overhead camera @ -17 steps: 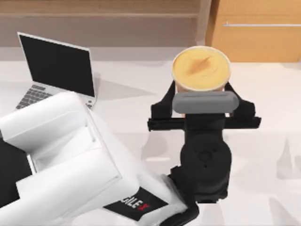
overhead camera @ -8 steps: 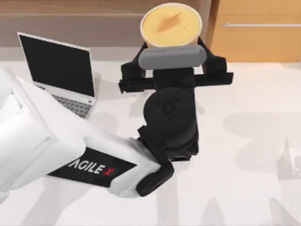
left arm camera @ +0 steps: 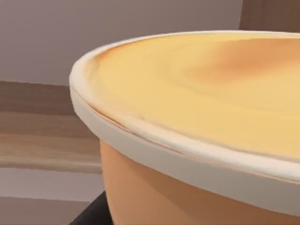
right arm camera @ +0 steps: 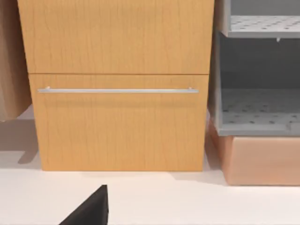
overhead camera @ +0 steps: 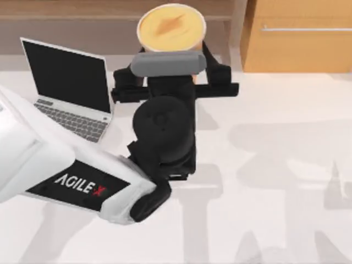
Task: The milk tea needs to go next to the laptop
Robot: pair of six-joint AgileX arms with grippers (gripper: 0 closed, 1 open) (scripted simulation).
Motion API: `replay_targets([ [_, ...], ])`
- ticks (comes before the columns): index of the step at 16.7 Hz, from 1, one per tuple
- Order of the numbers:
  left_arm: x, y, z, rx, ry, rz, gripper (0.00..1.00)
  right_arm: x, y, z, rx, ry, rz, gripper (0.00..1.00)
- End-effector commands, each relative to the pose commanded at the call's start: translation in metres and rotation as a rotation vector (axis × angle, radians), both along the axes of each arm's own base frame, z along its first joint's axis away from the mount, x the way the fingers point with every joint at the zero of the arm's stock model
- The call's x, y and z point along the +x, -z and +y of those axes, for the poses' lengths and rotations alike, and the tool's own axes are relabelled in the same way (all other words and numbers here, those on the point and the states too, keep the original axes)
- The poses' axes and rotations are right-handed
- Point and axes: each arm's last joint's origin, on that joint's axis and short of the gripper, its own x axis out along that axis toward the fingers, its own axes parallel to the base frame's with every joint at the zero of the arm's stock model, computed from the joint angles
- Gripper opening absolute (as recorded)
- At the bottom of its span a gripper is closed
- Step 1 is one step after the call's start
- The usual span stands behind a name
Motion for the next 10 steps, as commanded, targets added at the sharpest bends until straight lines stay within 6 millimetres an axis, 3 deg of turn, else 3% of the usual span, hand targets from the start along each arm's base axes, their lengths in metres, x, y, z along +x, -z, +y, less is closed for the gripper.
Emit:
replay_targets([
  [2,0.002,0.009,0.01,0.014,0.001,0.012,0.0,0.0,0.0,0.0,0.0,0.0,0.0,1.0],
  [7,0.003,0.054,0.05,0.08,-0.01,0.094,0.0,0.0,0.0,0.0,0.0,0.0,0.0,1.0],
  [10,0.003,0.059,0.056,0.084,-0.01,0.104,0.0,0.0,0.0,0.0,0.0,0.0,0.0,1.0],
])
